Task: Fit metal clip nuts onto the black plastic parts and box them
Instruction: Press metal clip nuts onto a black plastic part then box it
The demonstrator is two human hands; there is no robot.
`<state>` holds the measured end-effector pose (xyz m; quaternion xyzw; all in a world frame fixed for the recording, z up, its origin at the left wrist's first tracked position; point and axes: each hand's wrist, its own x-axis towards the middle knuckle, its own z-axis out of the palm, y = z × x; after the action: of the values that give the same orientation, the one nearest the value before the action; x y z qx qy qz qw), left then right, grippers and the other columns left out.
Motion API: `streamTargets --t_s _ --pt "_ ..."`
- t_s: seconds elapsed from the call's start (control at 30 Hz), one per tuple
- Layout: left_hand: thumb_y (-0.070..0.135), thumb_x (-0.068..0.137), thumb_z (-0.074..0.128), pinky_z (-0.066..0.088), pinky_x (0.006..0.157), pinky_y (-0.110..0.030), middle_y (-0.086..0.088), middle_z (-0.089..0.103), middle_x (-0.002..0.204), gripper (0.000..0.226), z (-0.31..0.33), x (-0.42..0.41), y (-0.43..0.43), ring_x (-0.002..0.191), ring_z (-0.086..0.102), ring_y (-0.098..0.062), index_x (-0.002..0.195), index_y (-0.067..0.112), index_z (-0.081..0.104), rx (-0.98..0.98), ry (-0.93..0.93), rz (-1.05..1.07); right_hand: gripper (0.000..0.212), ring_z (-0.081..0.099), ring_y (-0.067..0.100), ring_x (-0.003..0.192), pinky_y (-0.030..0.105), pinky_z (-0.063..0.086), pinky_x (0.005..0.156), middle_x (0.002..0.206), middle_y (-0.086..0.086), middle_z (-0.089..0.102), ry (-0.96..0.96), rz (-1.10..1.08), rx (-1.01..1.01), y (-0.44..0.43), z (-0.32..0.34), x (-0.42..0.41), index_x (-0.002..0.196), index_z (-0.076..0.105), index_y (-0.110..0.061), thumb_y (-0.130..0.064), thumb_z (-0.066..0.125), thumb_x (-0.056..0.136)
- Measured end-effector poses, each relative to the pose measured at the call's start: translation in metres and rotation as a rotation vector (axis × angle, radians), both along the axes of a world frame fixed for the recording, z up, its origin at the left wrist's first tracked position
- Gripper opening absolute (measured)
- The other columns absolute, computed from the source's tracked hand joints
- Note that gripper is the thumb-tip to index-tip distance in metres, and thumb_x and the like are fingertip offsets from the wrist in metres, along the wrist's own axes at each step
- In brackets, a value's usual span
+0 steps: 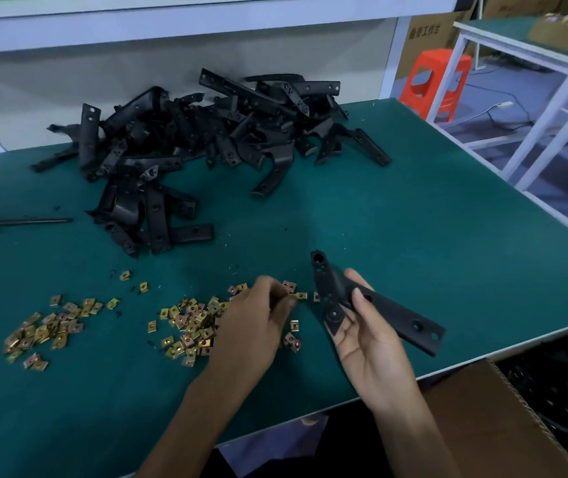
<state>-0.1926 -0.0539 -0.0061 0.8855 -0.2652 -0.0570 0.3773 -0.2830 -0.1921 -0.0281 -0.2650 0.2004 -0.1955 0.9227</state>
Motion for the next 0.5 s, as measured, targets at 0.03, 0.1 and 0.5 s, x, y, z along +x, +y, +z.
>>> streamTargets --t_s 0.03,0.1,0.5 --pt "0.042 0.097 0.058 0.041 0.066 -0.012 0.019 0.065 0.087 0.009 0.004 -0.002 0.004 0.084 0.06 0.003 0.097 0.033 0.059 -0.093 0.078 0.03 0.037 0.074 0.018 0.09 0.027 0.061 0.072 0.115 0.013 0.074 -0.006 0.017 0.024 0.002 0.0 0.001 0.128 0.069 -0.016 -0.021 0.059 0.093" --pt "0.043 0.096 0.061 0.045 0.067 -0.008 0.022 0.069 0.087 0.006 0.011 -0.005 0.012 0.084 0.063 0.007 0.096 0.038 0.064 -0.259 0.212 0.066 0.032 0.074 0.015 0.088 0.025 0.06 0.069 0.112 0.011 0.075 -0.028 0.051 0.057 0.007 -0.001 0.003 0.123 0.073 -0.021 -0.027 0.057 0.096" --pt "0.008 0.096 0.063 0.052 0.066 -0.02 0.002 0.07 0.074 0.018 0.018 -0.03 0.025 0.067 0.059 -0.009 0.096 0.02 0.075 -0.602 0.613 0.069 0.031 0.075 0.012 0.081 0.022 0.059 0.066 0.103 0.007 0.077 -0.09 0.14 0.035 0.023 -0.004 0.005 0.119 0.063 -0.02 -0.008 0.057 0.091"
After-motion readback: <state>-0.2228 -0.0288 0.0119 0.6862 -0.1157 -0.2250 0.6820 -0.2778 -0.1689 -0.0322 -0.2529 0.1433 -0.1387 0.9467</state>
